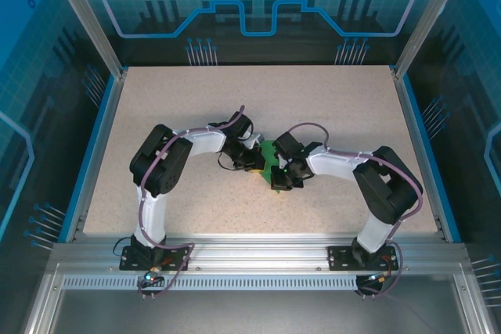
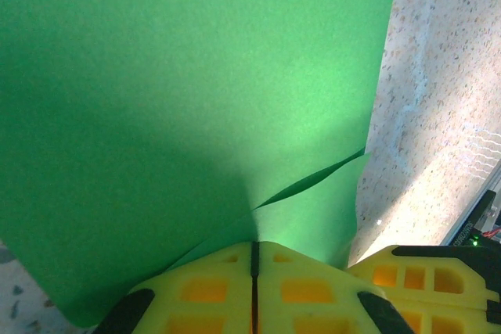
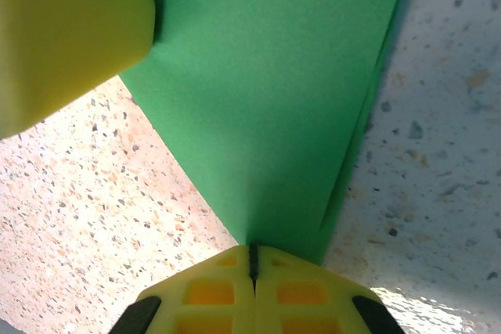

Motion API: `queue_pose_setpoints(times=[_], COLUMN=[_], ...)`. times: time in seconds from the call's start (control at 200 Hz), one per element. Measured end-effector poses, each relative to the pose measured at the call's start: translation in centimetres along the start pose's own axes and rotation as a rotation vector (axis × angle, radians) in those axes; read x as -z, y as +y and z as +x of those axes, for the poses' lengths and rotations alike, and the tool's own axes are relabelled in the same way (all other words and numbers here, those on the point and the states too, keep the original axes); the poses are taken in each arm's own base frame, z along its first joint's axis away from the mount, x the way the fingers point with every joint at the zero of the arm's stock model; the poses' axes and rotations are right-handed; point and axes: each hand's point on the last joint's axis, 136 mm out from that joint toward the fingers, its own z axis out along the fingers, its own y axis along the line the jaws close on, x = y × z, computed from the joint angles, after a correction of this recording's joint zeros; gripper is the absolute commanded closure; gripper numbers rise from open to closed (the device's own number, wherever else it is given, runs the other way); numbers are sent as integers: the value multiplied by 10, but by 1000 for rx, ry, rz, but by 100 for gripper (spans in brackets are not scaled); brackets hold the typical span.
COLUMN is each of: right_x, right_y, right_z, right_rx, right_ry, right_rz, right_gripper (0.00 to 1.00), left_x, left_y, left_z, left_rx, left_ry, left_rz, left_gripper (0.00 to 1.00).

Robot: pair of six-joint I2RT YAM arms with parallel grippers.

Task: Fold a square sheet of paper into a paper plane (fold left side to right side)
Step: Third fold the triangle at the center of the table.

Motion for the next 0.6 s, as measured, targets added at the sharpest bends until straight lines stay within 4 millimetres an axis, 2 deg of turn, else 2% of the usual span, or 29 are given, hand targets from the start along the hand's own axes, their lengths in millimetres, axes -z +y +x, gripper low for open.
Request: queue_pose_setpoints(times=[0.445, 0.515, 0.595], right_x=[9, 15, 29], right_y=[-21, -25, -18], right_z=[19, 25, 22], right_rx=[-24, -26, -16], right_ry=[23, 35, 8], right_rz=[15, 21, -17], right_gripper=[100, 100, 100], left_x=[-1, -1, -1], left_y=[-1, -1, -1], left_z=[1, 0, 1], left_rx=[0, 0, 0], left_ry=[7, 7, 7], left_rz=[2, 2, 2], left_gripper=[92, 92, 92])
